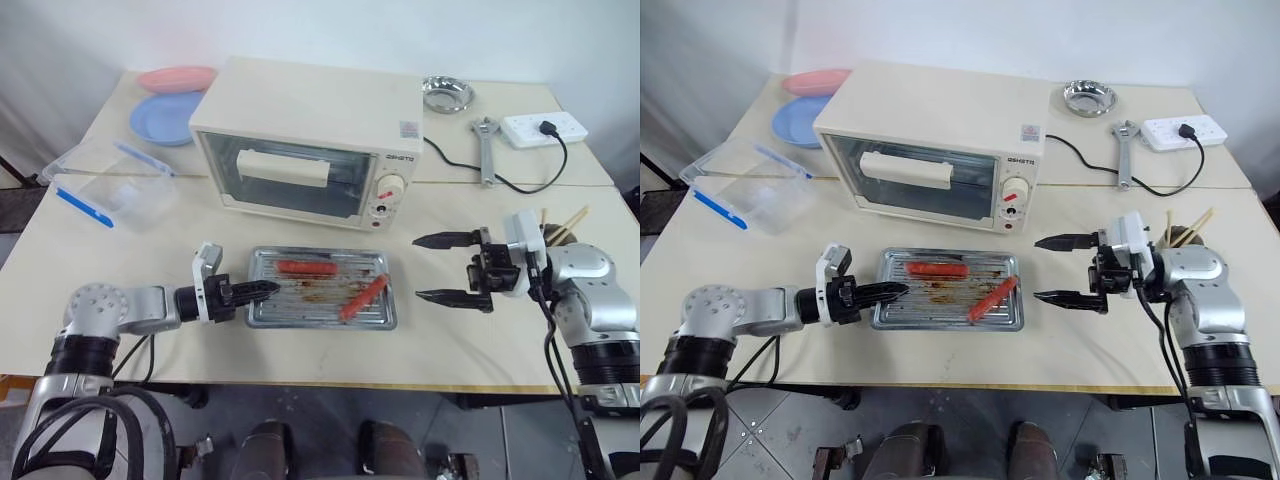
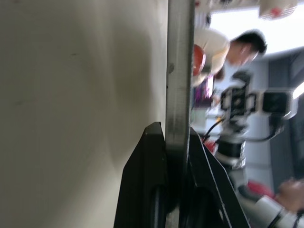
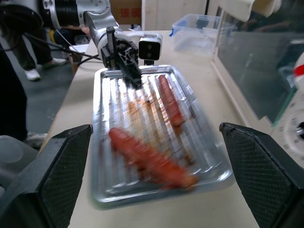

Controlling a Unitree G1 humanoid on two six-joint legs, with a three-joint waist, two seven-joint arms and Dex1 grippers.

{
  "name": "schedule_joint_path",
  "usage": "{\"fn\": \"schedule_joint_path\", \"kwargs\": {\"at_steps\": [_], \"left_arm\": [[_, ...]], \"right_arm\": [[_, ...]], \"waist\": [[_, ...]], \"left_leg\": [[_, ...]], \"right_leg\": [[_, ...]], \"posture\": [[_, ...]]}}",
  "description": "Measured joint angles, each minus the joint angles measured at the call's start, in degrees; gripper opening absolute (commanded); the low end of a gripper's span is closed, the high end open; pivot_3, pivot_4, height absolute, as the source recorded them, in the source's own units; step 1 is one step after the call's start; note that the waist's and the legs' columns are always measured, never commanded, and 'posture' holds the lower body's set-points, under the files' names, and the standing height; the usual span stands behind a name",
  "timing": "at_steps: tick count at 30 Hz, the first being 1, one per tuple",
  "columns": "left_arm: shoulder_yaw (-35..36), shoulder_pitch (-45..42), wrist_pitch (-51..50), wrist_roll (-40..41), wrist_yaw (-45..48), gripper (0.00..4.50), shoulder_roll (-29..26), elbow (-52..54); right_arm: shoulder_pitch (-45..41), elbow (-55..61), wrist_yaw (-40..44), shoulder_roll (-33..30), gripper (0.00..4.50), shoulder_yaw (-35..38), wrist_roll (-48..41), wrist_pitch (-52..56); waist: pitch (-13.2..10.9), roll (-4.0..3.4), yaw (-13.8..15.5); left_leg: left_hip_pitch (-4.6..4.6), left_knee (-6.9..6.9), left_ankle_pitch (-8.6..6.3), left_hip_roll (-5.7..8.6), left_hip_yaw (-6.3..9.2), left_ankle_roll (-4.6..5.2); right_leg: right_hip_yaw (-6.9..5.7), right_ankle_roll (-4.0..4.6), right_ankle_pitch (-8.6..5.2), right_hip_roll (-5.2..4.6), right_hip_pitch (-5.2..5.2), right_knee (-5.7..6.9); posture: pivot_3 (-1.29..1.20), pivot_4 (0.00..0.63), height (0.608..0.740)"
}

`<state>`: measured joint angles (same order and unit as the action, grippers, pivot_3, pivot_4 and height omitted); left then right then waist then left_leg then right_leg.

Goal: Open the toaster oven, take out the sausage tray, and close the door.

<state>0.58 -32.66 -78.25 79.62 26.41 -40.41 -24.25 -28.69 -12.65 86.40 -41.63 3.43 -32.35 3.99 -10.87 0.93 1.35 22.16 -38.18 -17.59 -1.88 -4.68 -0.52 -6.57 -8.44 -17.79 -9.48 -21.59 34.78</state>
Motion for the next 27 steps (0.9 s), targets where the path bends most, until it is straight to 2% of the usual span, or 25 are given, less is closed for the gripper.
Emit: {"fn": "schedule_joint_path", "kwargs": {"at_steps": [3,10,18,22,27], "left_arm": [[-2.6,-3.0,0.2,-7.4,7.8,0.00,0.0,-1.9],[-6.7,-8.0,2.8,-21.5,19.8,2.14,1.5,-8.5],[-6.3,-10.4,3.5,-27.9,29.6,4.39,1.4,-11.2],[-7.5,-10.5,5.7,-31.5,33.6,4.48,-1.9,-10.3],[-8.8,-7.1,24.6,-42.3,40.8,4.48,-11.2,-7.8]], "right_arm": [[0.7,0.8,-0.5,-0.1,4.48,0.8,0.3,0.1],[1.1,1.4,-1.2,-0.2,4.50,1.6,0.7,0.1],[1.9,2.0,-1.6,-0.5,4.50,1.6,0.9,1.0],[1.8,1.9,-1.3,-0.7,4.50,1.6,1.0,1.0],[0.5,-2.1,1.0,-2.4,4.50,0.9,4.0,0.0]], "waist": [[0.0,-0.07,0.2],[0.1,-0.15,0.1],[0.1,-0.15,-0.2],[0.1,-0.15,-1.0],[0.1,-0.14,-3.0]], "left_leg": [[-0.01,-0.01,0.01,0.00,0.01,-0.01],[-0.03,-0.01,0.06,0.00,0.00,0.01],[-0.09,-0.02,0.07,-0.02,-0.01,0.01],[-0.12,0.00,0.10,-0.05,-0.01,-0.02],[-0.12,0.13,0.12,-0.12,-0.18,-0.06]], "right_leg": [[0.00,0.00,0.00,0.00,0.01,0.04],[0.02,-0.01,0.00,0.00,0.00,0.10],[0.03,-0.01,0.01,0.00,0.00,0.21],[0.04,0.00,0.00,0.00,-0.01,0.27],[0.10,0.03,-0.01,0.01,-0.19,0.32]], "posture": [[0.00,0.150,0.740],[0.00,0.150,0.740],[0.00,0.150,0.740],[0.00,0.150,0.740],[0.00,0.150,0.740]]}}
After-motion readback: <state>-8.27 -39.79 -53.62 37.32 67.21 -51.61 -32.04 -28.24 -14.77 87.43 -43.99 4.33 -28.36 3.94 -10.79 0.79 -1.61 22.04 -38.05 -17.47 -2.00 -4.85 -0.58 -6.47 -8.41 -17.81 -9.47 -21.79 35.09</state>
